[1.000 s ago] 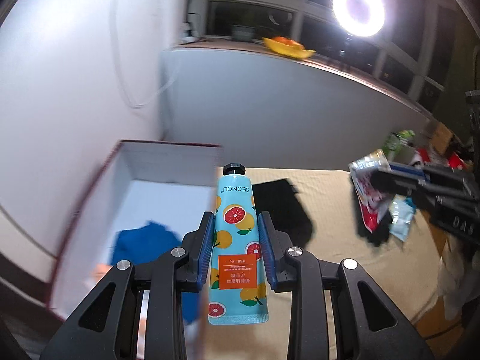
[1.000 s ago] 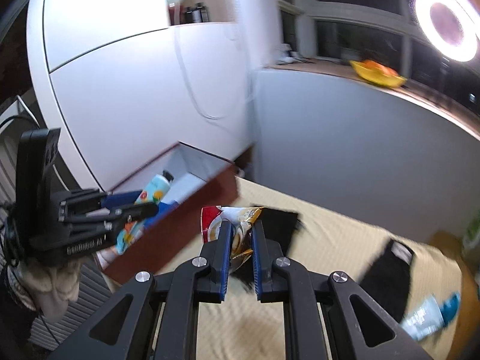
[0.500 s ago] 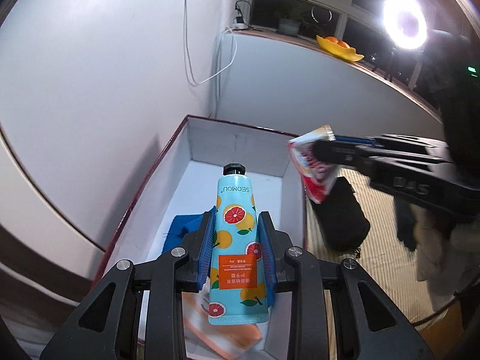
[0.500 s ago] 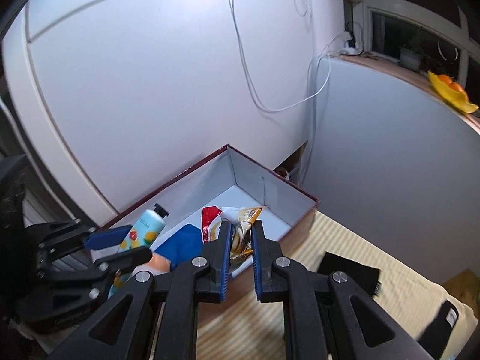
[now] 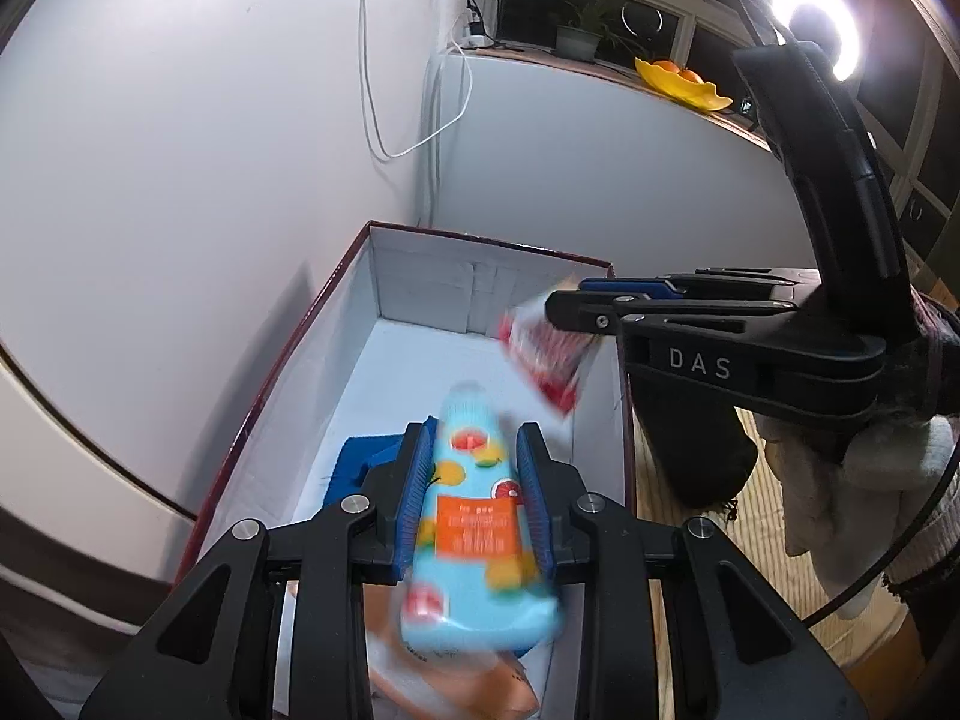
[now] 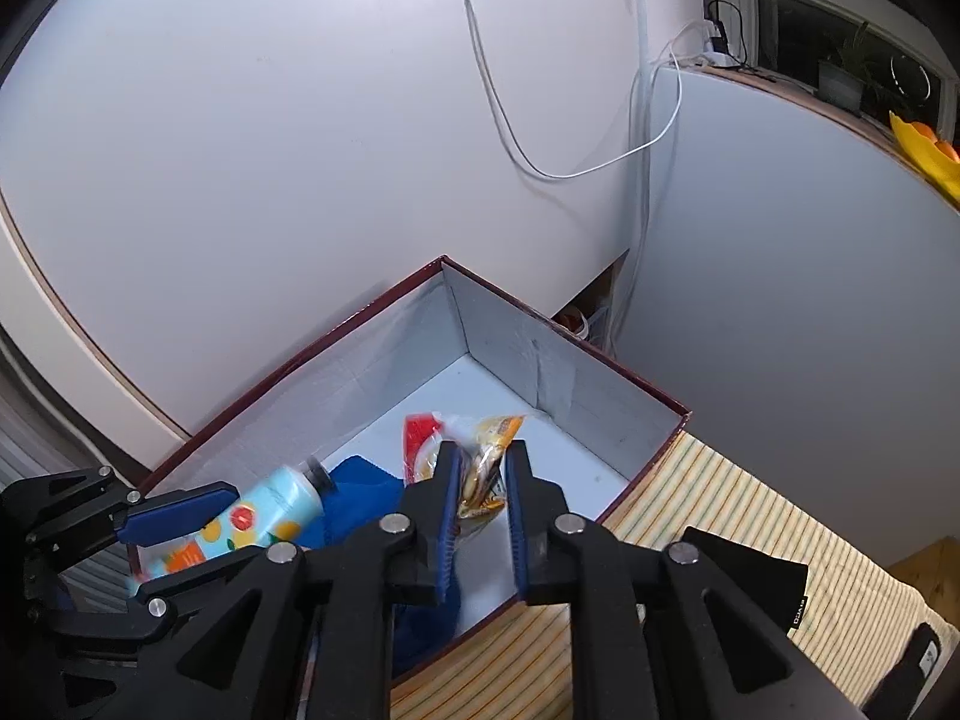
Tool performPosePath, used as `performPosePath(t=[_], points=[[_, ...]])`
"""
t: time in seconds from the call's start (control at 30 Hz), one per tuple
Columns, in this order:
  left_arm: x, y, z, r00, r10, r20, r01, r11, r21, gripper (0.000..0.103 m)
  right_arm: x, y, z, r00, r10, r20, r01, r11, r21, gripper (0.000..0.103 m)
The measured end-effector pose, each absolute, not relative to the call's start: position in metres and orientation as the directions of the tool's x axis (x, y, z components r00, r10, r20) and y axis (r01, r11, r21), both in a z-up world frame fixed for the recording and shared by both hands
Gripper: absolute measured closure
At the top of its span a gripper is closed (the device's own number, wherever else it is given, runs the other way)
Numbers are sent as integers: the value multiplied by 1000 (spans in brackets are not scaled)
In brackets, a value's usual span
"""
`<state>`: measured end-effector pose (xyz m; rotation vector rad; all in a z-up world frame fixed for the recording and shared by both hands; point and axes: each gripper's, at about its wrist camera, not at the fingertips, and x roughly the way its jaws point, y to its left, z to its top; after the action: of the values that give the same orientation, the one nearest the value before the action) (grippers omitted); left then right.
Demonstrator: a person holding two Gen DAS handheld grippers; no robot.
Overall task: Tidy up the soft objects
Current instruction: 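Drop the grapefruit tube from the left tool while the right tool drops the coffee packet into the red box, then lower both tools onto the black velvet pouch and close their fingers on it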
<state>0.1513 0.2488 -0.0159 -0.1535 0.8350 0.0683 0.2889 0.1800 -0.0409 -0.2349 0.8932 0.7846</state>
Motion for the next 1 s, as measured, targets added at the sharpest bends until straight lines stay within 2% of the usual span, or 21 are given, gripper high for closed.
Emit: performPosePath(t=[0.07,0.13,0.33,0.43,0.67,0.77,0.93,1.0], points=[[151,249,-15,667,-1,-745,-126,986,-113,73,289,178,-40,377,516,-769,-696,706,133,66],[150,249,-14,668,1,-744,-129,985,-115,72,287,175,-36,390,521,-759,-698,705,125,59],[141,244,-7,680,-1,-733,-133,983,-124,72,278,158,-27,401,528,-749,-688,713,134,57],[135,238,-1,692,-12,-721,-126,983,-137,72,270,141,-17,418,530,-738,-682,720,130,48],[125,210,9,718,-62,-693,-82,982,-172,72,254,79,6,478,519,-708,-635,762,129,48],[125,195,9,718,-96,-690,-57,979,-195,64,248,47,11,504,509,-697,-610,782,130,48],[130,169,5,711,-155,-686,-18,971,-238,62,243,-6,7,517,488,-703,-566,811,147,47],[134,157,2,706,-179,-685,-2,967,-254,53,245,-23,3,505,481,-717,-545,822,167,47]])
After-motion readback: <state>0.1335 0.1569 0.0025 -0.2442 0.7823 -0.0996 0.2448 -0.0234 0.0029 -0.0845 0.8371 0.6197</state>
